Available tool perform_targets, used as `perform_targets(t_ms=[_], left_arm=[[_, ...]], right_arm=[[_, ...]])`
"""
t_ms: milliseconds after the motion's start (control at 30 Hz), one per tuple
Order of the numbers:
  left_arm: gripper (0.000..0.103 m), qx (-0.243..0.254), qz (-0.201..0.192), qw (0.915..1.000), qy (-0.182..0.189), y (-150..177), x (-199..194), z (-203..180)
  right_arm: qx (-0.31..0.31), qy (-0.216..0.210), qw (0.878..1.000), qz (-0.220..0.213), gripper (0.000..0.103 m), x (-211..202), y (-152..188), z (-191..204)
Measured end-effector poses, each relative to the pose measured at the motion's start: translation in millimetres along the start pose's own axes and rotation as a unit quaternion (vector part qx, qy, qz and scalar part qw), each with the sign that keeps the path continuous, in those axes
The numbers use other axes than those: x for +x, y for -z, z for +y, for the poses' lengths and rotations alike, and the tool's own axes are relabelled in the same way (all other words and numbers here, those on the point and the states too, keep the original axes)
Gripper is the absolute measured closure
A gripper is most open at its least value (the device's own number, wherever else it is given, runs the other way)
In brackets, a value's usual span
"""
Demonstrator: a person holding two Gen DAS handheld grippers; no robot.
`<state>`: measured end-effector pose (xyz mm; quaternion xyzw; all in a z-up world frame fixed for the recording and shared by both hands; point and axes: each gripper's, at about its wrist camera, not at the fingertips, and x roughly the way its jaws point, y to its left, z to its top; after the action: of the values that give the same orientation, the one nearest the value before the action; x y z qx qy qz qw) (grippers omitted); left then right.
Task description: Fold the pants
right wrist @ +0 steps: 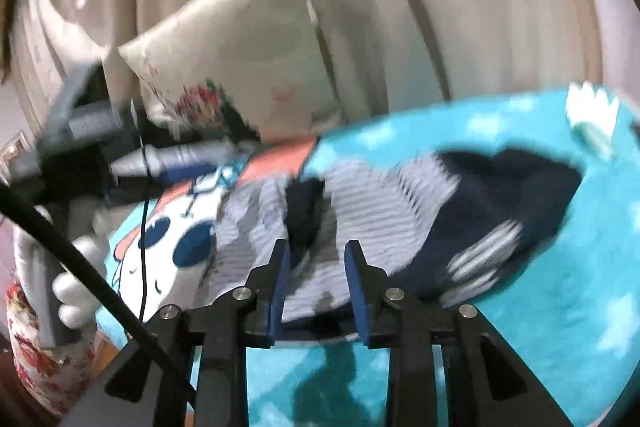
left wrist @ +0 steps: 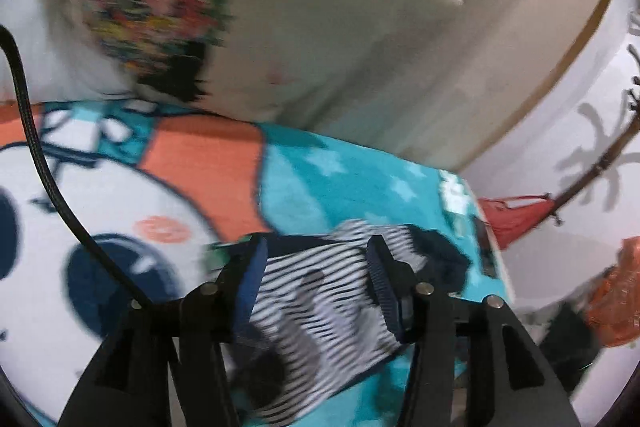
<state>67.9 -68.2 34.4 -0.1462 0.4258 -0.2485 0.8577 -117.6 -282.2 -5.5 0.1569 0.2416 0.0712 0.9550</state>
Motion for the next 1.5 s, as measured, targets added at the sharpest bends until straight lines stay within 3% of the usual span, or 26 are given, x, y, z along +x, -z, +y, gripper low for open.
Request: perform_targets(t_ms=[133, 200, 267, 333, 433, 600, 667, 733, 867, 967, 1067, 1300, 1433, 1500], left_arm=[[0.053, -0.009, -0.021, 0.9989, -0.04, 11, -19, 17], [0.052, -0.009, -0.038, 0.9973, -0.063, 17, -28, 22], [0.052, -0.004, -0.051, 0.9952, -0.084, 24, -38, 27], [0.05, 0.001, -0.056, 0.994, -0.094, 28, -47, 30], [0.048, 0.008, -0.062, 0.9932, -0.099, 33, -58, 34], [0.047, 0.025, -0.068, 0.9924, -0.1, 30, -64, 30], [0.046, 0.034, -0.061, 0.9931, -0.094, 28, -58, 22], [0.044, 0.049, -0.048, 0.9945, -0.079, 23, -47, 6], [0.043, 0.062, 0.0, 0.9977, -0.029, 11, -9, -31], [0.042, 0.09, 0.048, 0.9947, 0.01, 1, 33, -74], [0.04, 0.1, 0.098, 0.99, 0.019, -7, 82, -105], [0.041, 0.08, 0.169, 0.9821, 0.022, -23, 174, -134], [0.041, 0.12, 0.198, 0.9726, 0.023, -22, 207, -158], [0.041, 0.15, 0.224, 0.9627, 0.018, -15, 223, -170]], right_arm=[[0.005, -0.058, 0.998, 0.003, 0.073, 4, -24, 19], [0.023, -0.098, 0.994, 0.03, 0.073, 29, -31, 23], [0.038, -0.107, 0.992, 0.054, 0.073, 52, -25, 22], [0.045, -0.091, 0.991, 0.092, 0.073, 70, -13, 19], [0.054, 0.012, 0.989, 0.138, 0.073, 91, 7, 3], [0.094, -0.023, 0.991, 0.095, 0.071, 50, 12, -17], [0.09, -0.007, 0.995, 0.053, 0.054, 17, 11, -26], [0.096, 0.023, 0.995, 0.021, 0.046, -6, 12, -39], [0.149, 0.082, 0.985, -0.003, 0.044, -35, 21, -84], [0.203, 0.076, 0.976, 0.007, 0.043, -39, 25, -114], [0.226, 0.066, 0.972, 0.017, 0.043, -30, 28, -130], [0.213, 0.048, 0.976, 0.016, 0.04, -16, 20, -131], [0.207, 0.035, 0.977, 0.02, 0.04, -2, 17, -131], [0.208, 0.03, 0.978, 0.01, 0.04, 0, 18, -132]])
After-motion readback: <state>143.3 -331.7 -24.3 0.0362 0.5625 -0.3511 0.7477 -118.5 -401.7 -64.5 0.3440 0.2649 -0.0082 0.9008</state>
